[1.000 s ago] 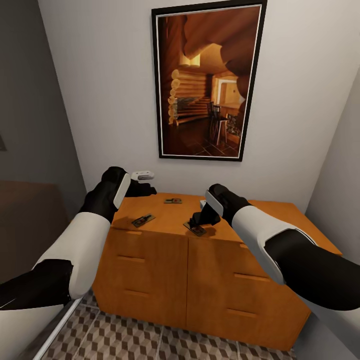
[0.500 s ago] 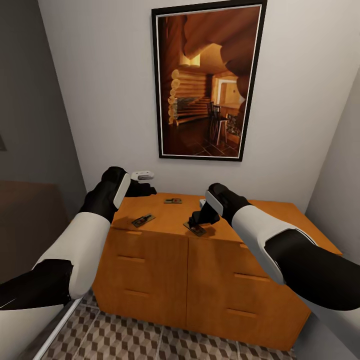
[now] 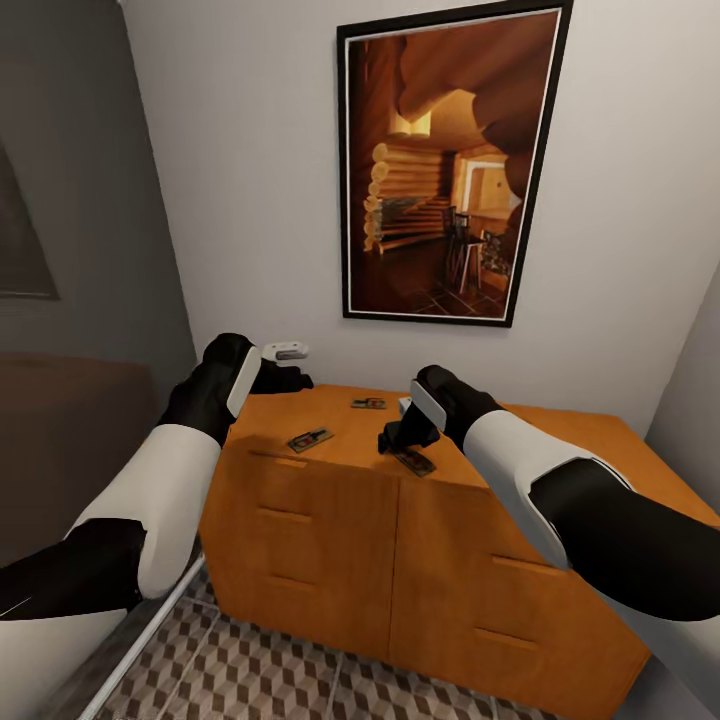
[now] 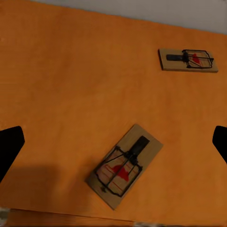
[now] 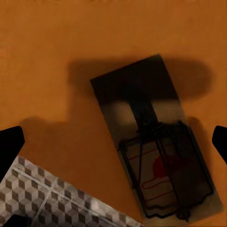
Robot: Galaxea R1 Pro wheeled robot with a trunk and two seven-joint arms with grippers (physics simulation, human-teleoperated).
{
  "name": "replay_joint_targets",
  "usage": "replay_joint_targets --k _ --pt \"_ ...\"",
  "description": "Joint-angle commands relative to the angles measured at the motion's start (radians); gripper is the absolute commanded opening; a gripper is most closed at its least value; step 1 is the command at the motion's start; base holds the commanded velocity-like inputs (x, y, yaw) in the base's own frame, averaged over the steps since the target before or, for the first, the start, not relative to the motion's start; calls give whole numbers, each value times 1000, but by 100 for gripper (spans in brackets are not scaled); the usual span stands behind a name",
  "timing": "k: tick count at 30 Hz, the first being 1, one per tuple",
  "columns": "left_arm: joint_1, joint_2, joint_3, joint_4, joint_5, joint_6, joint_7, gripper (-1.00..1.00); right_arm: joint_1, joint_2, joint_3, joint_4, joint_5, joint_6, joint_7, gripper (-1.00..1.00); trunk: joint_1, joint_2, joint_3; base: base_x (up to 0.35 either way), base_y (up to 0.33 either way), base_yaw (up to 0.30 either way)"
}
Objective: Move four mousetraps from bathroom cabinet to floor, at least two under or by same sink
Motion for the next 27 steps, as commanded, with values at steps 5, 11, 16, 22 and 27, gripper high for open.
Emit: replay_joint_targets --k 5,11,16,22,27 --pt "-1 0 0 -1 5 4 2 100 -1 0 4 0 -3 3 -1 100 0 -1 0 0 0 68" --pt "-1 0 0 -1 5 4 2 100 -1 0 4 0 -3 3 0 100 0 -1 0 0 0 18" --pt "-1 0 0 -1 5 4 2 100 -1 0 4 0 -3 3 -1 100 0 -1 0 0 0 5" --pt "-1 -1 -1 -1 6 4 2 100 -1 0 4 0 -2 3 -2 100 0 -1 0 -45 -31 1" --pt "-1 -1 0 -1 7 4 2 100 -1 0 4 1 -2 3 -2 100 0 -1 0 -113 -103 0"
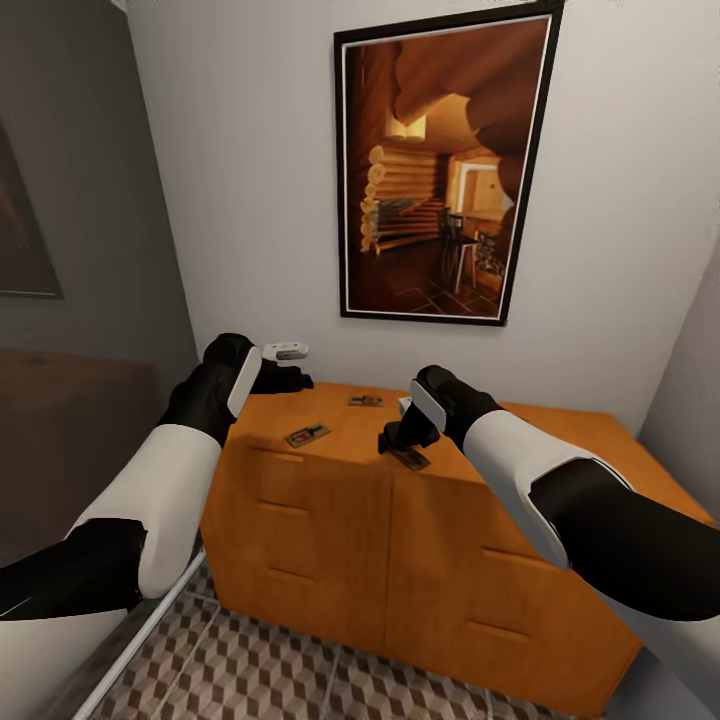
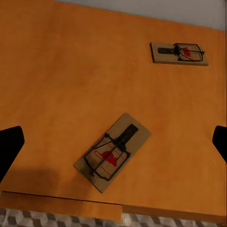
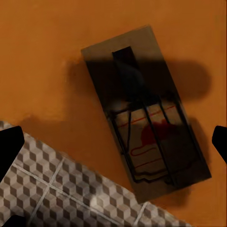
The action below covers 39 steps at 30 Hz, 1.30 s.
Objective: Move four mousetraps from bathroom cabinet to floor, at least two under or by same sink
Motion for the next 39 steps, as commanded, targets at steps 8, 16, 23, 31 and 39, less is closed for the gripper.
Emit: replay_joint_targets --k 8,16,23,31,39 --pt "-1 1 1 -1 6 4 2 100 -1 0 5 0 -4 3 -1 100 0 -1 -1 -41 -38 0" --pt "-1 1 1 -1 6 4 2 100 -1 0 6 0 -1 3 -5 100 0 -1 -1 -6 -5 0" --pt "0 1 1 -1 6 4 2 100 -1 0 6 0 26 3 -27 100 0 -1 -1 -1 -1 0" --pt "-1 1 1 -1 6 4 2 100 -1 0 5 0 54 3 -35 100 0 -1 -1 0 0 0" --pt "-1 1 1 -1 6 4 2 100 -1 0 6 5 60 3 -36 100 0 -1 -1 0 0 0"
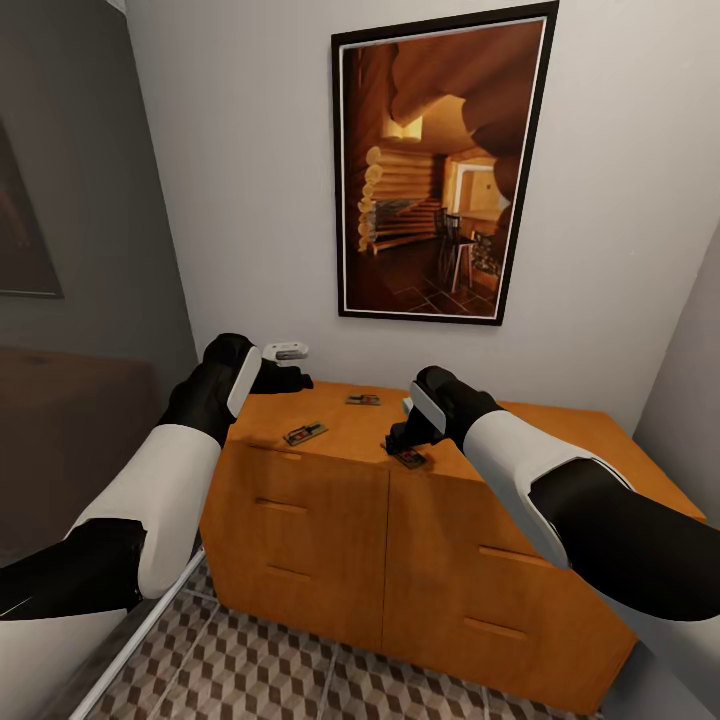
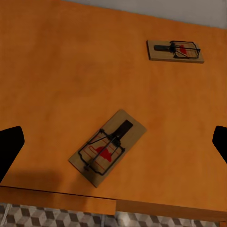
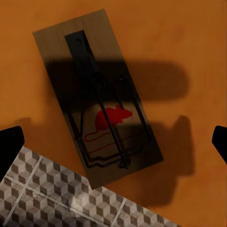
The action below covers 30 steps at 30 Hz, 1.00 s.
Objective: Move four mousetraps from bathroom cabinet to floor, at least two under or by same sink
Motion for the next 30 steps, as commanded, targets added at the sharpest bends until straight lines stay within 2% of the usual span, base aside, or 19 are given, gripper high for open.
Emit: replay_joint_targets --k 1,30 --pt "-1 0 0 -1 6 4 2 100 -1 0 5 0 -7 3 -4 100 0 -1 -1 0 0 0" --pt "-1 0 0 -1 6 4 2 100 -1 0 7 4 -6 3 -13 100 0 -1 -1 0 0 0"
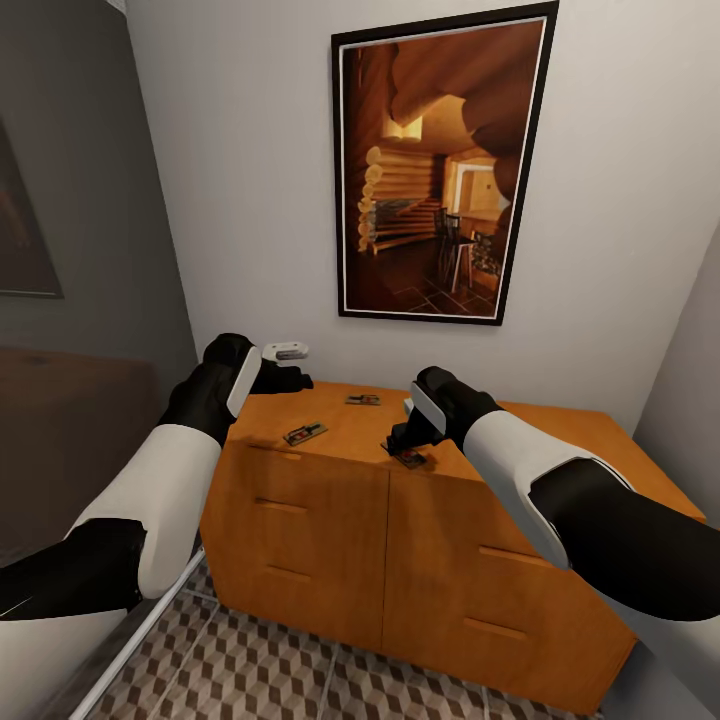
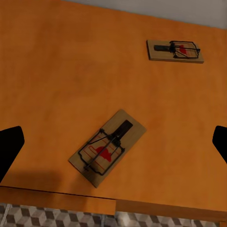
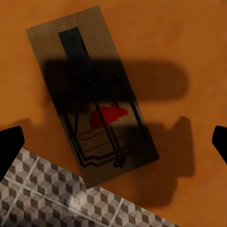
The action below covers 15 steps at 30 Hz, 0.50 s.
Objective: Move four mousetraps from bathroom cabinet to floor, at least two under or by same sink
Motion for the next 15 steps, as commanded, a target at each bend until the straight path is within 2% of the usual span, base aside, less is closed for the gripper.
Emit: replay_joint_targets --k 1,15 --pt "-1 0 0 -1 6 4 2 100 -1 0 5 0 -8 3 -5 100 0 -1 -1 0 0 0" --pt "-1 0 0 -1 5 4 3 100 -1 0 6 3 -9 3 -4 100 0 -1 -1 0 0 0"
